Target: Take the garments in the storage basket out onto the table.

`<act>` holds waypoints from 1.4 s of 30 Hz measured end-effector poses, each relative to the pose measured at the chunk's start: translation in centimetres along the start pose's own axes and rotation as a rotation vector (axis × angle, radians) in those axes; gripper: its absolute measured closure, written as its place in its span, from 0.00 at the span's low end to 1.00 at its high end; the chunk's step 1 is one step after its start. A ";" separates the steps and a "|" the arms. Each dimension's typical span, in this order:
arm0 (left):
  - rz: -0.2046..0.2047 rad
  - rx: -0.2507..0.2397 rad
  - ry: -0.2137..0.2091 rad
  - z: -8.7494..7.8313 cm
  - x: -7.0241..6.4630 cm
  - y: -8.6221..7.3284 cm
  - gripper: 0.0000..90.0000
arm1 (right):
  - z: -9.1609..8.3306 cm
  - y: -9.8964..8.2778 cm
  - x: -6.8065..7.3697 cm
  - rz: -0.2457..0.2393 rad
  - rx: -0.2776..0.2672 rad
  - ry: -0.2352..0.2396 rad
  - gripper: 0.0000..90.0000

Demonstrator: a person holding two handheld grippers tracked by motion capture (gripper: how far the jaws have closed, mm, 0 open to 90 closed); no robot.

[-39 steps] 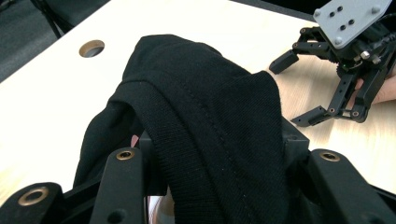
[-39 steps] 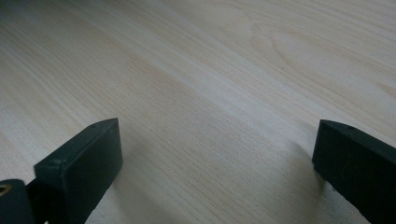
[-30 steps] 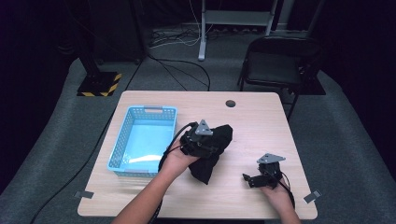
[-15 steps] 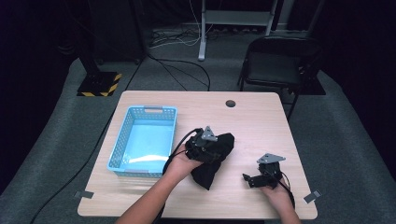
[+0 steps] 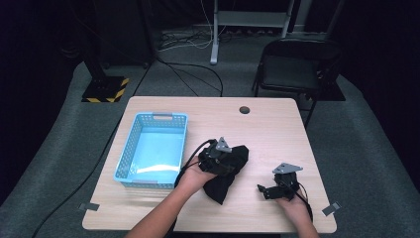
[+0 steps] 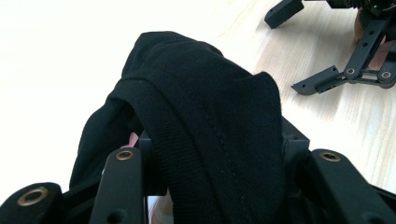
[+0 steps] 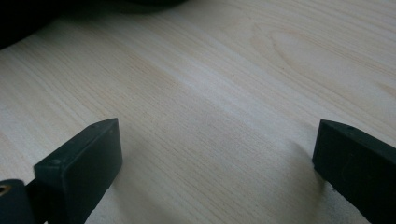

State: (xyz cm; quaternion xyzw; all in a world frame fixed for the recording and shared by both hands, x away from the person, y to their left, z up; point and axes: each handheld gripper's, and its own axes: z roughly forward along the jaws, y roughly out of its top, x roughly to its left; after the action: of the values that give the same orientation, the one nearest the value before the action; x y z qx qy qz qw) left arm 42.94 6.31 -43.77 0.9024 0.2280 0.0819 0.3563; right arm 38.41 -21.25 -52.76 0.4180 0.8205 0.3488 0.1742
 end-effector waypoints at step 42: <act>-0.003 -0.011 -0.051 2.7 -0.9 -2.6 0.27 | 0.0 0.0 0.0 -0.002 0.001 -0.001 0.01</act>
State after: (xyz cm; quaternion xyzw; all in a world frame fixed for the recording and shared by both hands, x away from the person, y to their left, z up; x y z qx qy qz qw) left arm 42.09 5.96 -47.53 0.9020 0.2196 0.0595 0.3670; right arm 38.40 -21.23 -52.77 0.4177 0.8210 0.3479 0.1749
